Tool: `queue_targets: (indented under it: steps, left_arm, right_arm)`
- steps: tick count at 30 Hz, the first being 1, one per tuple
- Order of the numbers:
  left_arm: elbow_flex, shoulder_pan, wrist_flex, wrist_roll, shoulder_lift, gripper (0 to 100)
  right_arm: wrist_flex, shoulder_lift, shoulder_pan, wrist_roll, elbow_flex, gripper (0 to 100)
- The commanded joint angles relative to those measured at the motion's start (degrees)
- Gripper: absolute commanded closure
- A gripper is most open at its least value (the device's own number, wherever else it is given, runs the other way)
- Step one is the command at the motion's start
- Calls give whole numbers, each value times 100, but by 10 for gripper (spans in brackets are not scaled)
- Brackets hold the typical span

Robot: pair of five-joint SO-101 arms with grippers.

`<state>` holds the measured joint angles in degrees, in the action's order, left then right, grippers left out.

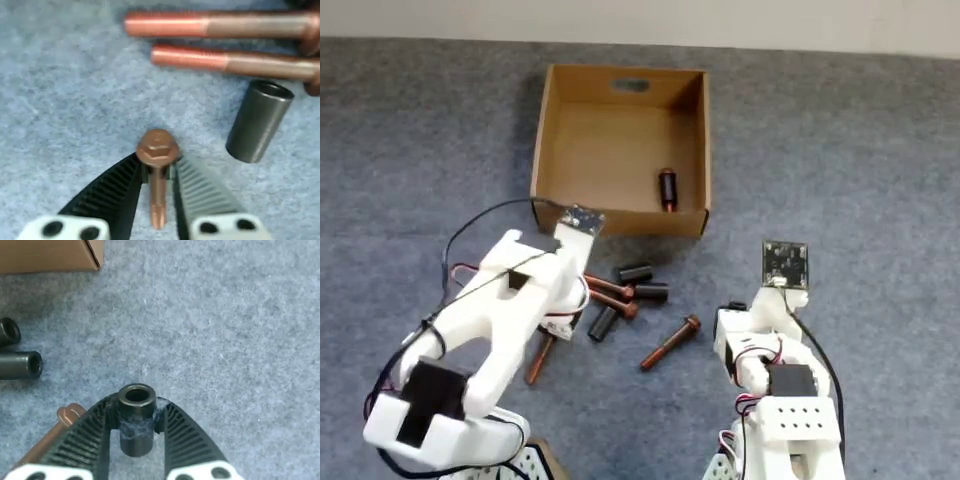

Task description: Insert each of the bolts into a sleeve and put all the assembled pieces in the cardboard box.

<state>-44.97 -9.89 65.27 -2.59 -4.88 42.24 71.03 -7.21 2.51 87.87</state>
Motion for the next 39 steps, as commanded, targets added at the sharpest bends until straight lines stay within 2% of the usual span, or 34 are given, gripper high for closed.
queue_targets:
  steps: [1,6,14,17,20,23,28,30,33,39]
  left_arm:
    - [92,-13,62,53,22,996]
    - [48,-48,132,53,-716,993]
    - [48,-48,659,62,-3758,993]
    - [48,-57,501,62,-4813,993]
    - [22,-57,-70,62,-5719,993]
    - [-251,-154,-756,273,-6580,993]
    - [-1112,-444,-2233,1785,-7793,993]
    - [-1525,-444,-2910,2251,-8101,993]
    - [-2000,-426,-3763,2409,-8330,993]
    - [-2281,-453,-4563,2382,-8356,993]
  right_arm:
    - [-92,66,-48,35,-75,991]
    - [-92,66,-48,35,-75,991]
    - [-92,66,-48,35,-84,991]
    - [-92,66,-48,62,-84,991]
    - [-110,66,-75,62,-110,991]
    - [-110,75,-444,35,-435,991]
    - [-233,75,-1376,35,-1103,991]
    - [-743,66,-1622,35,-1297,991]
    - [-1912,40,-1780,62,-1068,991]
    - [-3741,57,-1798,44,-110,991]
